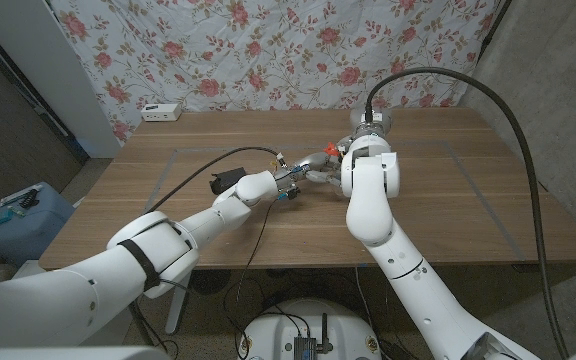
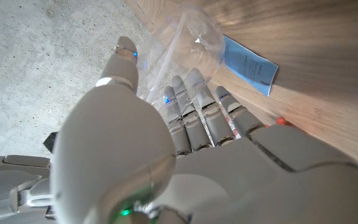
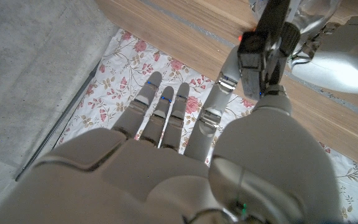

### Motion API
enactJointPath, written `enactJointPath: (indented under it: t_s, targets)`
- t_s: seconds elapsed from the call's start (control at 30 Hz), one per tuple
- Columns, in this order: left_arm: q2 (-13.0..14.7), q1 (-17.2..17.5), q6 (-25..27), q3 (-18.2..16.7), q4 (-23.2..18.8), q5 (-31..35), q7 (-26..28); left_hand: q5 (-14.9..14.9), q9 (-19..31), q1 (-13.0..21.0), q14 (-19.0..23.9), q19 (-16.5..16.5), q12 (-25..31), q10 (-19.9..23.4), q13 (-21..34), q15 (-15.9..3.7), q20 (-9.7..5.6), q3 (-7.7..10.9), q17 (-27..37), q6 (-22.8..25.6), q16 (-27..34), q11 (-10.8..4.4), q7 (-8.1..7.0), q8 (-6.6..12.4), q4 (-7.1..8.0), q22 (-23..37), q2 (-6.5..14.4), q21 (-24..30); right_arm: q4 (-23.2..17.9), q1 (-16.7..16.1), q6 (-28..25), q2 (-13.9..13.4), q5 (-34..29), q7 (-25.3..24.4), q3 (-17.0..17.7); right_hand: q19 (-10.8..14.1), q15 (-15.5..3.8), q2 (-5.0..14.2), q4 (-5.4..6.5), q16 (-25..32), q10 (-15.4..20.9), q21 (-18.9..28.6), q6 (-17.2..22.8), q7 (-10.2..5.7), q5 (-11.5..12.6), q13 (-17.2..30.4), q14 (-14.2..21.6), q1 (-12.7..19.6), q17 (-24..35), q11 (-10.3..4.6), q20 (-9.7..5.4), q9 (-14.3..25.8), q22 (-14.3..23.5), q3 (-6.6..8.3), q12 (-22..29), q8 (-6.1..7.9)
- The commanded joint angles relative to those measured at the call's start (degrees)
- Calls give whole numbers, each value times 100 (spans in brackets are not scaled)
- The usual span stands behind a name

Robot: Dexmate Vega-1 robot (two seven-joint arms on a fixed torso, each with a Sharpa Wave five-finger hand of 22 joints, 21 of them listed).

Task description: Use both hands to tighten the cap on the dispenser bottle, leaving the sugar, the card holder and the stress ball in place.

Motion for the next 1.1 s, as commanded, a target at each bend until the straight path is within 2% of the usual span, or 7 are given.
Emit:
enactJointPath:
  t_s: [0.03,0.13,0.2,0.33,0.63,0.77,1.1]
  targets:
    - [10,14,-11,6,-45,-8,8,33,34,-232,63,30,37,66,15,-396,-323,461,17,514,8,22,-100,28,424,11,674,8,269,-28,-271,334,-317,-92,-34,84,-124,113,-28,54,152,22,58,-3,-30,16,160,53,-3,9,-7,14,11,47,19,57]
    - [37,35,7,5,-111,-2,13,34,34,-230,62,29,35,61,15,-392,-318,464,17,518,8,21,-107,30,423,11,677,7,329,-42,-354,472,-429,-77,-25,97,-114,132,-40,48,179,20,70,-11,-39,14,194,75,-9,33,7,18,11,58,11,85]
    - [55,45,16,3,-146,-2,8,34,34,-230,60,30,36,64,15,-394,-320,464,17,526,7,21,-114,33,422,11,676,8,358,-62,-401,551,-489,-88,-21,100,-116,148,-40,37,223,15,76,-9,-52,12,219,75,-14,110,23,20,11,60,8,113]
    - [80,53,18,-3,-184,-4,-4,35,34,-232,61,29,35,61,15,-388,-318,464,21,528,10,17,-108,33,425,11,683,7,458,-93,-500,772,-670,-38,-6,113,-112,178,-34,38,261,15,89,-1,-62,11,262,70,-16,101,36,25,12,67,7,143]
    - [59,42,-29,-10,-114,-34,-58,35,34,-232,55,30,34,64,12,-391,-318,469,17,548,3,19,-107,41,421,11,679,8,519,-151,-561,972,-655,-195,8,124,-126,270,-59,8,361,2,118,27,-101,3,335,122,-29,130,49,45,13,111,-11,271]
    - [58,42,-46,-16,-96,-40,-63,36,35,-234,50,27,31,61,9,-394,-311,472,19,543,3,26,-105,38,425,11,686,6,547,-163,-610,1059,-647,-244,25,128,-152,356,-132,-19,413,-9,123,35,-135,-2,396,247,-41,49,45,57,13,183,-41,386]
    - [-5,1,-125,-13,39,-48,-82,37,35,-233,45,29,31,70,1,-393,-318,474,19,562,1,34,-103,45,422,11,686,7,581,-200,-704,1179,-565,-432,36,140,-201,453,-354,-95,530,-23,124,86,-265,-9,491,557,-62,45,26,69,12,345,-103,638]
